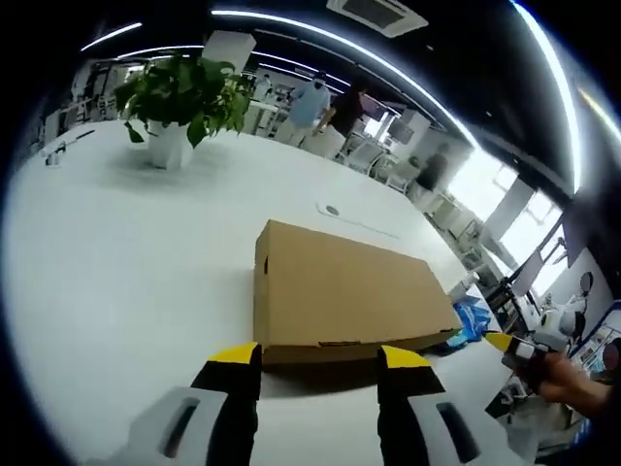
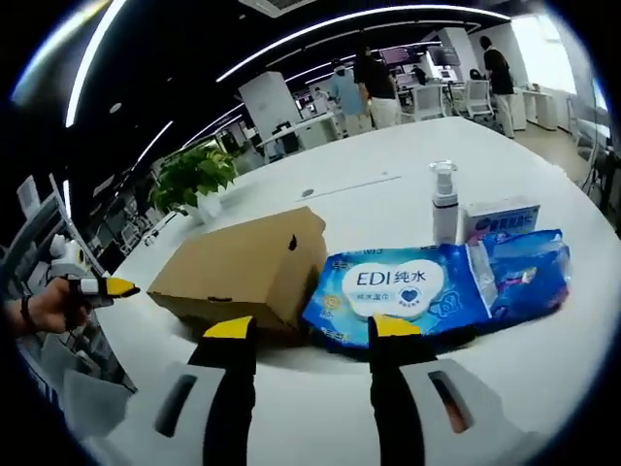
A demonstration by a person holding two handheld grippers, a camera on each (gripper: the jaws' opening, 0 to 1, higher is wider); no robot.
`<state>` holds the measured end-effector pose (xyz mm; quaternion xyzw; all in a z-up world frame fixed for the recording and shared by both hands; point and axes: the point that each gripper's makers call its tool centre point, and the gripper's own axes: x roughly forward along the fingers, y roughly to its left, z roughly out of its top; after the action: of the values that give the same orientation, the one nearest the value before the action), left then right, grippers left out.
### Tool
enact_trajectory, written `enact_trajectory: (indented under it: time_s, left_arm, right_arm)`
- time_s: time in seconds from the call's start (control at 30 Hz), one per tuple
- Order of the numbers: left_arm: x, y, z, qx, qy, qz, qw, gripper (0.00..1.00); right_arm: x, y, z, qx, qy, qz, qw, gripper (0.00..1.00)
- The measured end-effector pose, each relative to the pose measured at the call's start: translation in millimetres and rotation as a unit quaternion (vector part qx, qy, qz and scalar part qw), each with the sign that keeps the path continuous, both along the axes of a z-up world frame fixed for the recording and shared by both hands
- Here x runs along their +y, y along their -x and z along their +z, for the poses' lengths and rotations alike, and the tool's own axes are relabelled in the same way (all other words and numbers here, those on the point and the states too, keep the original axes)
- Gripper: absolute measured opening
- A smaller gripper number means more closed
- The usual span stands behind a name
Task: Operate the shoe box by opening the lid, removing the specified soft item, and placing it in the target area until the item is outside and the box remains undamaged.
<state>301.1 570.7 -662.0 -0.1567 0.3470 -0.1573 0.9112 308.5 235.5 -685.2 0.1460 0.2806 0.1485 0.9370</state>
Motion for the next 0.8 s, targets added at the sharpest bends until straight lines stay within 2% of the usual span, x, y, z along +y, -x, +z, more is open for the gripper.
enact_trajectory:
  time_s: [0.03,0.1,0.13,0.2,0.23,0.3,0.37,0.43,0.5,0.6,0.8]
  left_arm:
    - [-5,4.3,-0.8,0.000,-0.004,-0.004,1.0000,0.51]
    - [-18,14.0,-4.0,0.003,-0.002,-0.007,1.0000,0.53]
    - [-25,18.7,-6.2,0.005,-0.001,-0.008,1.0000,0.54]
    - [-37,24.7,-9.9,0.009,0.007,-0.001,0.9999,0.57]
    - [-45,26.2,-9.0,0.013,0.028,0.009,0.9995,0.58]
    - [-55,29.0,-10.2,0.015,0.028,0.014,0.9994,0.58]
    - [-65,31.7,-10.9,0.018,0.018,0.012,0.9996,0.59]
    - [-76,34.0,-9.8,0.018,0.012,0.008,0.9997,0.59]
    - [-83,35.4,-8.8,0.021,0.016,0.016,0.9995,0.59]
    - [-85,37.5,-8.8,0.022,0.013,0.033,0.9991,0.59]
    - [-89,45.4,-9.5,0.026,0.011,0.060,0.9978,0.59]
  right_arm:
    - [-5,4,1.4,-0.001,-0.002,-0.005,1.0000,0.59]
    - [-20,10,1.9,-0.005,0.015,-0.018,0.9997,0.66]
    - [-26,14,0.0,-0.005,0.049,-0.005,0.9988,0.68]
    - [-30,18,-0.5,-0.011,0.086,0.017,0.9961,0.72]
    - [-29,20,0.5,-0.013,0.091,0.023,0.9955,0.72]
    - [-28,24,3.5,-0.020,0.096,0.034,0.9946,0.73]
    - [-31,24,3.7,-0.019,0.092,0.028,0.9952,0.73]
    - [-27,24,5.9,-0.025,0.061,0.015,0.9977,0.74]
    - [-26,27,3.1,-0.025,0.067,0.019,0.9973,0.75]
    - [-27,31,-4.0,-0.018,0.067,0.028,0.9972,0.76]
    - [-35,36,1.6,-0.027,0.059,0.040,0.9971,0.75]
